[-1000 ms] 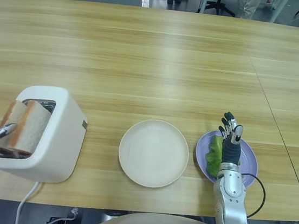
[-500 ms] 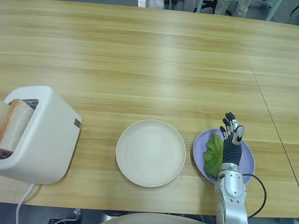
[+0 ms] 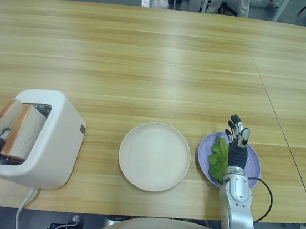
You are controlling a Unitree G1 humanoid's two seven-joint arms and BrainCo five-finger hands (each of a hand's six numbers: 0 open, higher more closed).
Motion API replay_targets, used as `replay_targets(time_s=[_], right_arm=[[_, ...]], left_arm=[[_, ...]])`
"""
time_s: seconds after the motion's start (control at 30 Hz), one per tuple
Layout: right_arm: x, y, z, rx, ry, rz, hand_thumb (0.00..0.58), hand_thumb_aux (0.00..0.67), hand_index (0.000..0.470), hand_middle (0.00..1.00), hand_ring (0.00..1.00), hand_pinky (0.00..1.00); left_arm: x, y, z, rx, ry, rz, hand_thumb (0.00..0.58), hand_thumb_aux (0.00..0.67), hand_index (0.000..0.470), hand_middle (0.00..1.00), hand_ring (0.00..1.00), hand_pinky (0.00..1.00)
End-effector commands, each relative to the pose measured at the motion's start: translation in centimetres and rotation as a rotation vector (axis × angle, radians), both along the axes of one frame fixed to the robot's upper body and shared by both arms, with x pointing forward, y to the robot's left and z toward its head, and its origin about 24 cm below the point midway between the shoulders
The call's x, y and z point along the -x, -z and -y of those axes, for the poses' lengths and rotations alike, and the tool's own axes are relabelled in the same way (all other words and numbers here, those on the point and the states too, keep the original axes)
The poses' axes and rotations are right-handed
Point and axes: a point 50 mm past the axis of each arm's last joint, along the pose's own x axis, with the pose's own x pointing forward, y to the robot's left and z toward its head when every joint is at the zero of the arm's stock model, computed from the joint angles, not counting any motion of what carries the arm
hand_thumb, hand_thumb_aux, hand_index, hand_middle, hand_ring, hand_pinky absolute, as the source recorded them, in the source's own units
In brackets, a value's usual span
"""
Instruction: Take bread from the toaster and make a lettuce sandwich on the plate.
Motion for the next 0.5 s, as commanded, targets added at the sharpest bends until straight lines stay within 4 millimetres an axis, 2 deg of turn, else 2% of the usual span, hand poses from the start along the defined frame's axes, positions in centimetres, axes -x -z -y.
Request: replay_targets(time_s=[0.03, 0.07, 0.1, 0.13, 0.2, 0.23, 0.33, 0.37, 0.4, 0.43, 0.5], right_arm=[[-0.1, 0.2, -0.1, 0.007, -0.007, -0.014, 0.000, 0.000, 0.000, 0.00, 0.00, 0.00], [-0.1, 0.2, -0.2, 0.007, -0.008, -0.015, 0.000, 0.000, 0.000, 0.00, 0.00, 0.00], [-0.1, 0.3, -0.2, 0.007, -0.009, -0.016, 0.000, 0.000, 0.000, 0.00, 0.00, 0.00], [-0.1, 0.3, -0.2, 0.007, -0.009, -0.017, 0.000, 0.000, 0.000, 0.00, 0.00, 0.00], [-0.1, 0.3, -0.2, 0.006, -0.009, -0.017, 0.000, 0.000, 0.000, 0.00, 0.00, 0.00], [-0.1, 0.3, -0.2, 0.006, -0.009, -0.016, 0.000, 0.000, 0.000, 0.00, 0.00, 0.00], [-0.2, 0.3, -0.2, 0.007, -0.010, -0.016, 0.000, 0.000, 0.000, 0.00, 0.00, 0.00], [-0.2, 0.2, -0.2, 0.007, -0.011, -0.015, 0.000, 0.000, 0.000, 0.00, 0.00, 0.00], [-0.2, 0.2, -0.2, 0.007, -0.011, -0.015, 0.000, 0.000, 0.000, 0.00, 0.00, 0.00], [-0.2, 0.2, -0.2, 0.007, -0.011, -0.014, 0.000, 0.000, 0.000, 0.00, 0.00, 0.00], [-0.3, 0.2, -0.3, 0.007, -0.012, -0.014, 0.000, 0.000, 0.000, 0.00, 0.00, 0.00]], left_arm=[[0.1, -0.9, 0.2, -0.014, -0.009, 0.044, 0.562, 0.552, 0.379, 0.00, 0.00, 0.00], [0.1, -1.3, 0.2, -0.026, -0.013, 0.066, 0.562, 0.552, 0.379, 0.00, 0.00, 0.00], [0.1, -1.8, 0.2, -0.042, -0.015, 0.084, 0.576, 0.612, 0.420, 0.00, 0.00, 0.00], [0.1, -2.1, 0.2, -0.053, -0.018, 0.104, 0.573, 0.599, 0.411, 0.00, 0.00, 0.00], [0.0, -2.7, 0.2, -0.077, -0.019, 0.131, 0.576, 0.615, 0.422, 0.00, 0.00, 0.00], [0.0, -2.9, 0.1, -0.076, -0.021, 0.145, 0.580, 0.670, 0.460, 0.00, 0.00, 0.00], [-0.1, -3.1, 0.2, -0.070, -0.017, 0.171, 0.580, 0.670, 0.460, 0.32, 0.32, 0.32], [-0.2, -3.2, 0.3, -0.072, -0.016, 0.175, 0.580, 0.670, 0.460, 0.32, 0.32, 0.32], [-0.2, -3.3, 0.3, -0.069, -0.014, 0.184, 0.580, 0.670, 0.460, 0.95, 0.95, 0.95], [-0.2, -3.4, 0.3, -0.068, -0.011, 0.193, 0.580, 0.670, 0.460, 1.00, 1.00, 1.00], [-0.2, -3.7, 0.3, -0.060, -0.011, 0.207, 0.580, 0.670, 0.460, 1.00, 1.00, 1.00]])
